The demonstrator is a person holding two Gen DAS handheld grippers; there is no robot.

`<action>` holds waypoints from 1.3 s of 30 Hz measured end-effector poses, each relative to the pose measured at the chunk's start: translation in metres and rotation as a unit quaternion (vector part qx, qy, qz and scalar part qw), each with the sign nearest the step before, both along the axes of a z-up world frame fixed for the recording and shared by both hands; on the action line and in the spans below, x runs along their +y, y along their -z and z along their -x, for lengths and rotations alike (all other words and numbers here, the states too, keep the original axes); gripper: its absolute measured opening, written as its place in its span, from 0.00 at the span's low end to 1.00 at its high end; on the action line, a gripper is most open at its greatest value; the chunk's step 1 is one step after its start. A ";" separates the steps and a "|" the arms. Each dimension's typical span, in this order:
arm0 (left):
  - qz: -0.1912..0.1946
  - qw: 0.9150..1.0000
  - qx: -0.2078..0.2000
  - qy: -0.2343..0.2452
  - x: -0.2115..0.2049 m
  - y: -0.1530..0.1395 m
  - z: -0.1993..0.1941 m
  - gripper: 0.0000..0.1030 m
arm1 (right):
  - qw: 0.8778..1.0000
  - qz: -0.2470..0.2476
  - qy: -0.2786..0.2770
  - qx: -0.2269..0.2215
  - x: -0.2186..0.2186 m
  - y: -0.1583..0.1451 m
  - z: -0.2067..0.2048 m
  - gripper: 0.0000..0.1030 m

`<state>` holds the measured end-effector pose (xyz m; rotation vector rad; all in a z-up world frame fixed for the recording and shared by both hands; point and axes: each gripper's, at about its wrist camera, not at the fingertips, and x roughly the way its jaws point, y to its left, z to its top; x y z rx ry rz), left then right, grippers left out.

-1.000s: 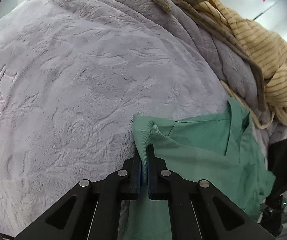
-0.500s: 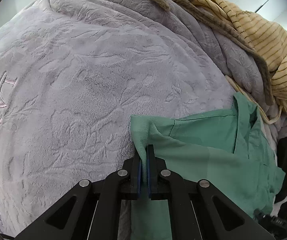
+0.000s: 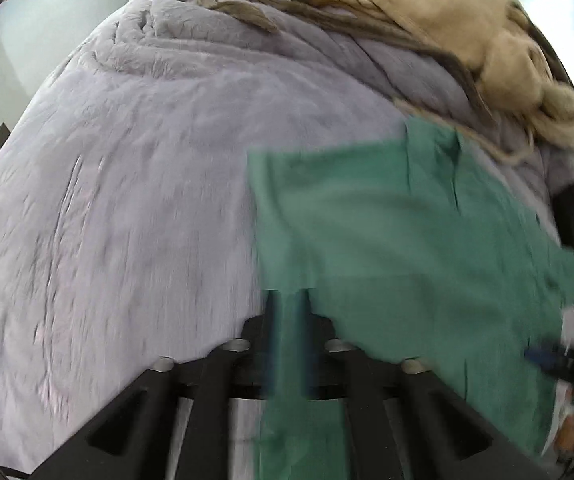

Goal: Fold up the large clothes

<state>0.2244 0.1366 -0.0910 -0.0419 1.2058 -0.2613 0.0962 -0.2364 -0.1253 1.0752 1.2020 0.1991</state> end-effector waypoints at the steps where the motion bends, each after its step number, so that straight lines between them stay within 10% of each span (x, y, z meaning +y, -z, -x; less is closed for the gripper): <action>1: -0.009 1.000 -0.010 -0.006 0.002 -0.001 0.011 0.86 | 1.000 -0.015 -0.007 -0.003 0.011 0.001 -0.002 0.66; 6: -0.050 0.996 -0.035 -0.058 0.019 0.000 0.060 0.92 | 0.988 -0.145 -0.051 -0.004 0.122 0.022 -0.033 0.66; 10: -0.051 0.993 -0.008 -0.106 0.047 0.004 0.084 0.92 | 0.984 -0.154 -0.091 0.005 0.210 0.037 -0.066 0.61; 11: -0.054 0.992 -0.005 -0.112 0.051 0.004 0.090 0.92 | 0.985 -0.146 -0.091 0.004 0.219 0.038 -0.070 0.56; 13: -0.059 0.991 0.001 -0.121 0.062 0.005 0.104 0.92 | 0.989 -0.120 -0.088 0.012 0.240 0.042 -0.081 0.02; 23: -0.061 0.983 0.023 -0.173 0.101 0.020 0.151 0.92 | 0.982 -0.087 -0.166 0.037 0.297 0.056 -0.096 0.02; 29: -0.066 0.987 -0.003 -0.148 0.077 0.004 0.148 0.92 | 0.975 -0.094 -0.199 0.018 0.275 0.028 -0.058 0.19; 32: -0.061 0.990 -0.013 -0.126 0.056 -0.003 0.139 0.92 | 0.982 -0.055 -0.183 0.004 0.229 0.010 -0.041 0.66; 39: -0.043 0.997 -0.001 -0.061 -0.031 -0.004 0.122 0.92 | 0.994 0.024 -0.104 0.010 0.100 -0.010 0.012 0.68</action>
